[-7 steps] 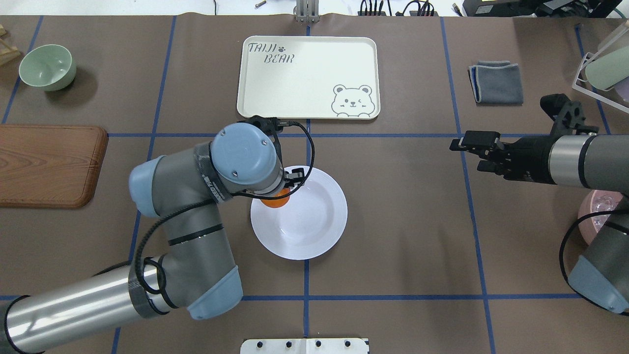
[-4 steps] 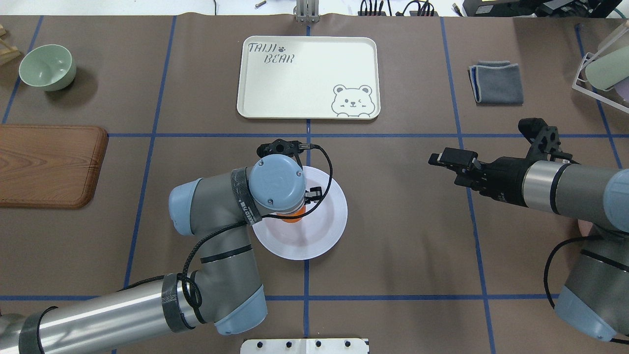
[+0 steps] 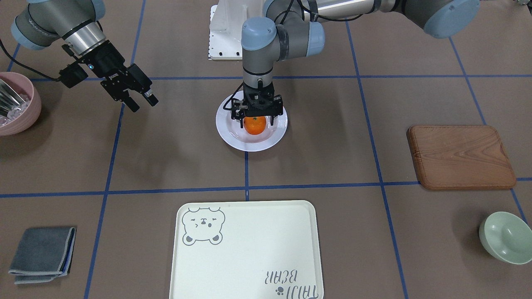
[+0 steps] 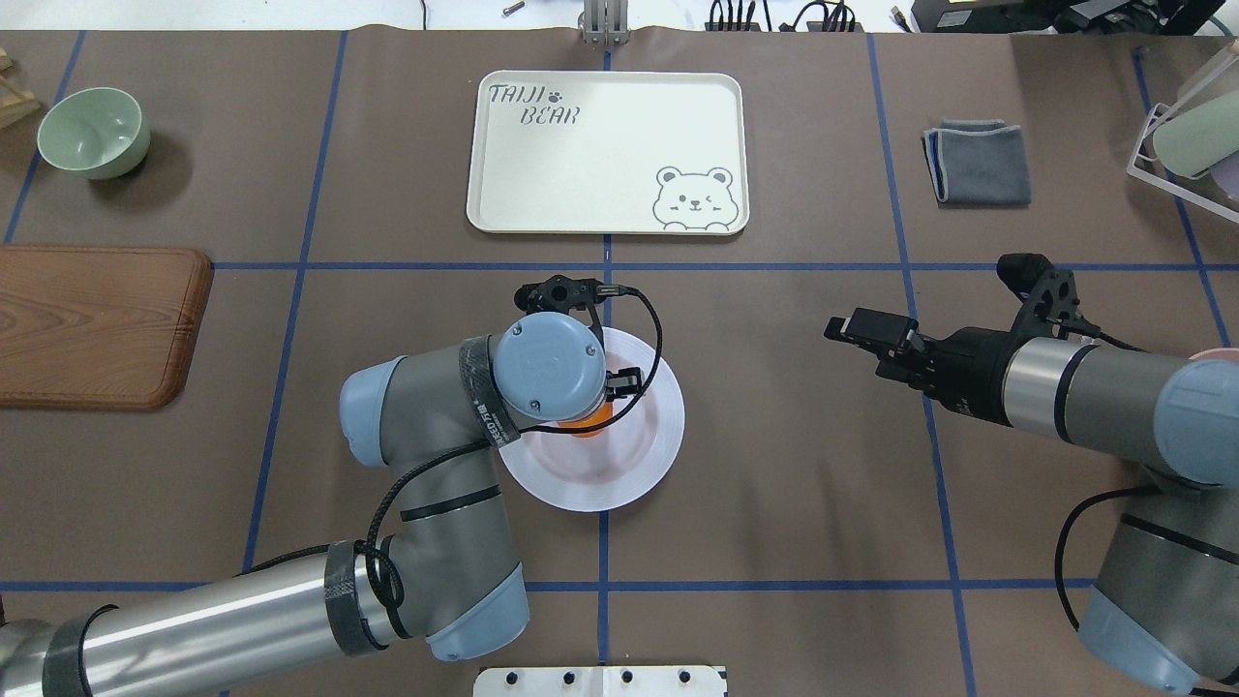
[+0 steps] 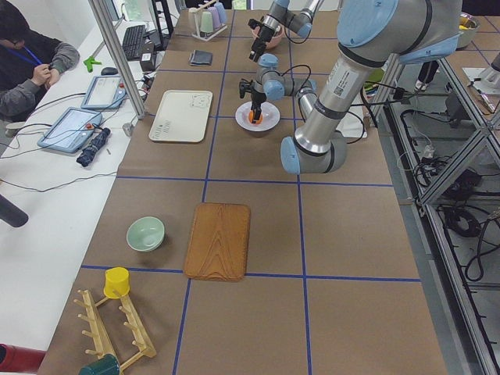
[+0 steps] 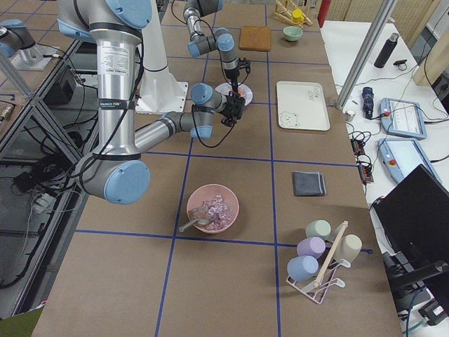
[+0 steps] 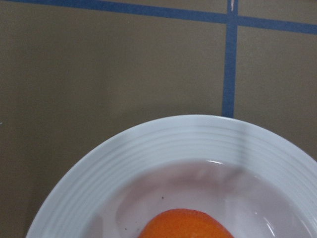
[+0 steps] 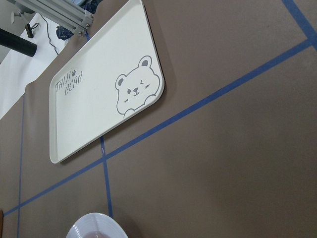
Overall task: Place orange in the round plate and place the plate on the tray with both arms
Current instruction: 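Carry the orange onto the white plate with the left gripper while the right gripper approaches, then withdraw the left gripper while the right gripper moves to the plate rim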
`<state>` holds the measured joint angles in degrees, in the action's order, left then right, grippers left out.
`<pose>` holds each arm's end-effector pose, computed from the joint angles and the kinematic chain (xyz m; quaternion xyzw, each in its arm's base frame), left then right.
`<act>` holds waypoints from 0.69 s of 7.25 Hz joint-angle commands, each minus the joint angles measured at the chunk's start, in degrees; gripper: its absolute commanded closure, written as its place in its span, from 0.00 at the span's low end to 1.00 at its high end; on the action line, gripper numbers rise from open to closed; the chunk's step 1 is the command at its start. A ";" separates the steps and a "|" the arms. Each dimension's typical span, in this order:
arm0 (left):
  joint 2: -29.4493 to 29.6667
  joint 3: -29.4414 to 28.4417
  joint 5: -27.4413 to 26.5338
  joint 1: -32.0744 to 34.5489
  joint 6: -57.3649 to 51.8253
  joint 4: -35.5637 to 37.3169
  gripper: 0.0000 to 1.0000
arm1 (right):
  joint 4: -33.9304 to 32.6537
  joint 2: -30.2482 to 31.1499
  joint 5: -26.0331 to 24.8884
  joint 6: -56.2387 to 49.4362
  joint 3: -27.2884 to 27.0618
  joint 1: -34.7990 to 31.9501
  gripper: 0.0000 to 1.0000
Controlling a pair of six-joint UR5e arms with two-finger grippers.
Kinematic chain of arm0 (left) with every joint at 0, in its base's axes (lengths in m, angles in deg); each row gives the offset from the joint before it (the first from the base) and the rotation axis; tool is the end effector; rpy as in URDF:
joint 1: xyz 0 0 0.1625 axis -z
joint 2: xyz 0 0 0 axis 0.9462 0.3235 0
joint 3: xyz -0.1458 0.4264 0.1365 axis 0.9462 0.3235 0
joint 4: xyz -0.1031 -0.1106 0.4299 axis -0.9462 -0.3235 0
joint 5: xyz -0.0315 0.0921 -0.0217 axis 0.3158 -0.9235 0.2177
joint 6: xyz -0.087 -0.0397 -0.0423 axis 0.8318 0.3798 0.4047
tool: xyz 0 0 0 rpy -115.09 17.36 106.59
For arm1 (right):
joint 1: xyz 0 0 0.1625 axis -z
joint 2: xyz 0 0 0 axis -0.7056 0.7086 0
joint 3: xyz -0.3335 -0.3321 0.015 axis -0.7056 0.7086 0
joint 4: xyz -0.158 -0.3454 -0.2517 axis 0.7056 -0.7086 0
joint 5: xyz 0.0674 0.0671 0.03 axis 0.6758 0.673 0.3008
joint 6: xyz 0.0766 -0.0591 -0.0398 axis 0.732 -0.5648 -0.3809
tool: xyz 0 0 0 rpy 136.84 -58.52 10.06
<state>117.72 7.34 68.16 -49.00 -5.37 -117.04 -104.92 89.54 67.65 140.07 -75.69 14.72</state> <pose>0.6793 -0.4149 0.1845 0.0979 0.4077 -0.0812 0.9042 -0.3806 -0.3729 0.3966 0.1120 -0.6243 0.2487 0.7320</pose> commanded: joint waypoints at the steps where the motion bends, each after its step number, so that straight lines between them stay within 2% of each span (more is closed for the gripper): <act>1: -1.58 7.18 2.42 3.69 -6.62 2.92 0.01 | 0.00 -1.01 -4.24 2.53 0.04 2.98 0.01; 2: -3.68 10.00 10.01 9.37 -12.14 7.55 0.02 | 0.00 -1.10 -7.58 3.59 0.04 5.18 0.02; 3: -8.40 13.86 14.96 15.09 -21.60 9.51 0.02 | 0.00 -1.10 -10.74 6.99 0.04 7.46 0.03; 5: -16.49 14.95 23.40 28.35 -38.85 9.53 0.02 | -0.52 -2.59 -15.76 14.20 0.12 12.12 0.05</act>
<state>106.27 21.37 85.93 -28.85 -34.21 -107.92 -105.11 87.70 55.01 150.11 -75.63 23.86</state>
